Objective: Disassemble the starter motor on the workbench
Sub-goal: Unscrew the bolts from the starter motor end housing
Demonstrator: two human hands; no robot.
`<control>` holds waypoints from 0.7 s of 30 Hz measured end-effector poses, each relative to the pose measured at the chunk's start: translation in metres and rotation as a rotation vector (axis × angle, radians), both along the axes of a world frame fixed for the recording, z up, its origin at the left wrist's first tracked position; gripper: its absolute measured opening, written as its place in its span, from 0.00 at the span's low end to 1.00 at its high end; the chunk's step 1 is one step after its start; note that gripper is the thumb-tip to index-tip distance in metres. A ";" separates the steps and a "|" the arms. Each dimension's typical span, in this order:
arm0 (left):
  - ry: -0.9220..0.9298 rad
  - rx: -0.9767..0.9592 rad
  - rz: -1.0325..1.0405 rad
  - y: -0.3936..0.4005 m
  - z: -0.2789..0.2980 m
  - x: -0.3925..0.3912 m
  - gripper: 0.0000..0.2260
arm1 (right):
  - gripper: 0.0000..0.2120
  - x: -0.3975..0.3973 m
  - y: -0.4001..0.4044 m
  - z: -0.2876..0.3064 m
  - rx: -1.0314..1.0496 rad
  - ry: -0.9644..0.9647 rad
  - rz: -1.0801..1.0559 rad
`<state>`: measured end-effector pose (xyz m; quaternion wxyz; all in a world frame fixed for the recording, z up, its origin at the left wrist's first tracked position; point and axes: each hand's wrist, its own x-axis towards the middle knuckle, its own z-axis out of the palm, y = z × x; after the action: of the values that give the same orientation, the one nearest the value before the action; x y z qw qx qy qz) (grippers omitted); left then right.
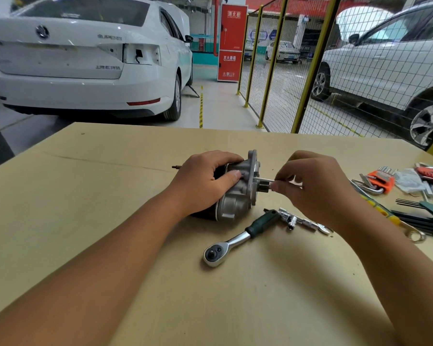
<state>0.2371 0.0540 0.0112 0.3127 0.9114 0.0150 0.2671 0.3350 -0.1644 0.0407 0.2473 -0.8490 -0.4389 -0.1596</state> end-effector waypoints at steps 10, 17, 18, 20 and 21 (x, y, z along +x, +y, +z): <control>-0.007 -0.002 0.003 0.001 -0.001 0.001 0.19 | 0.05 -0.001 0.000 -0.004 0.075 0.064 0.037; -0.051 -0.054 -0.032 0.001 -0.002 0.000 0.16 | 0.05 0.004 0.000 -0.001 -0.015 0.086 0.041; -0.067 -0.069 -0.050 0.001 -0.002 0.000 0.14 | 0.05 0.004 0.000 -0.002 -0.014 0.077 0.038; -0.095 -0.070 -0.069 0.001 -0.003 0.000 0.09 | 0.04 0.003 0.000 -0.002 0.002 0.062 0.025; -0.105 -0.067 -0.073 0.002 -0.003 0.000 0.06 | 0.04 0.003 0.001 -0.002 0.013 0.052 0.019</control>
<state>0.2368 0.0558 0.0082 0.3530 0.8850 -0.0258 0.3024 0.3378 -0.1639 0.0384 0.2656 -0.8469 -0.4395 -0.1380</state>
